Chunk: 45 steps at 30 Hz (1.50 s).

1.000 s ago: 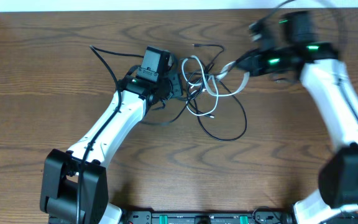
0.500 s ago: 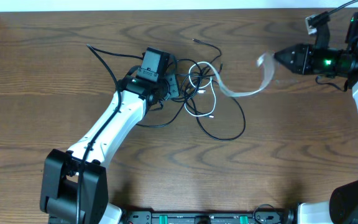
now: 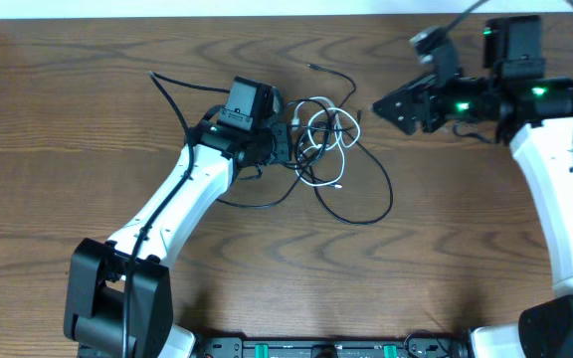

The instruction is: Untangle cables

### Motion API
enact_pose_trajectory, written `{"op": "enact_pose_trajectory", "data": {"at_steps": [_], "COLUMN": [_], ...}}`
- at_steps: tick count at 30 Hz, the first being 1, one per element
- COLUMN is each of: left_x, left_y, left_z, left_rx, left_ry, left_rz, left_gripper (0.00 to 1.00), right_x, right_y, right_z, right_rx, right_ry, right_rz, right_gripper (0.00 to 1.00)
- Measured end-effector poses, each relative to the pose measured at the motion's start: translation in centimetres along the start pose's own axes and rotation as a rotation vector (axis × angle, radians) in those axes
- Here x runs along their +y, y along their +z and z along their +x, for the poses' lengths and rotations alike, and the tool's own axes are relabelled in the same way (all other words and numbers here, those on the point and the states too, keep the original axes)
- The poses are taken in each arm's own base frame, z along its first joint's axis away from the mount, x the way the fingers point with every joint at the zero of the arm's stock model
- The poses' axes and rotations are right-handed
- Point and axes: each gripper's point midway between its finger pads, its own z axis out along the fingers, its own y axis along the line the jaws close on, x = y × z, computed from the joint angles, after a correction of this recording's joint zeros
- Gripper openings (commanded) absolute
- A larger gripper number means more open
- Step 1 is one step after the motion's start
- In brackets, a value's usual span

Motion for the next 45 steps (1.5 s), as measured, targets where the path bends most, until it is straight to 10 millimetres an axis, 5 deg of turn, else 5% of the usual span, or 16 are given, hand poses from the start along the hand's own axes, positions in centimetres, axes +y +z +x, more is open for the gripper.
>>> {"op": "enact_pose_trajectory", "data": {"at_steps": [5, 12, 20, 28, 45], "left_x": [-2.0, -4.5, -6.8, -7.5, -7.5], "left_y": [-1.1, -5.3, -6.8, -7.4, -7.4], "left_z": [0.4, 0.4, 1.4, 1.7, 1.7], "left_rx": [0.045, 0.037, 0.069, 0.076, 0.077], "left_ry": [0.083, 0.166, 0.214, 0.224, 0.224], "left_rz": [0.194, 0.446, 0.618, 0.671, 0.671], "left_gripper": [0.07, 0.08, 0.08, 0.08, 0.07], "right_x": [0.8, -1.2, -1.1, -2.2, -0.2], "right_y": [2.1, 4.2, 4.5, 6.6, 7.5], "right_z": [0.9, 2.5, 2.2, 4.0, 5.7], "right_rx": [0.061, 0.129, 0.114, 0.175, 0.248], "right_ry": [-0.118, -0.156, -0.212, -0.172, -0.186], "right_rz": [-0.006, 0.004, -0.017, -0.046, -0.103], "right_gripper": [0.62, 0.64, 0.63, 0.63, 0.54]}}
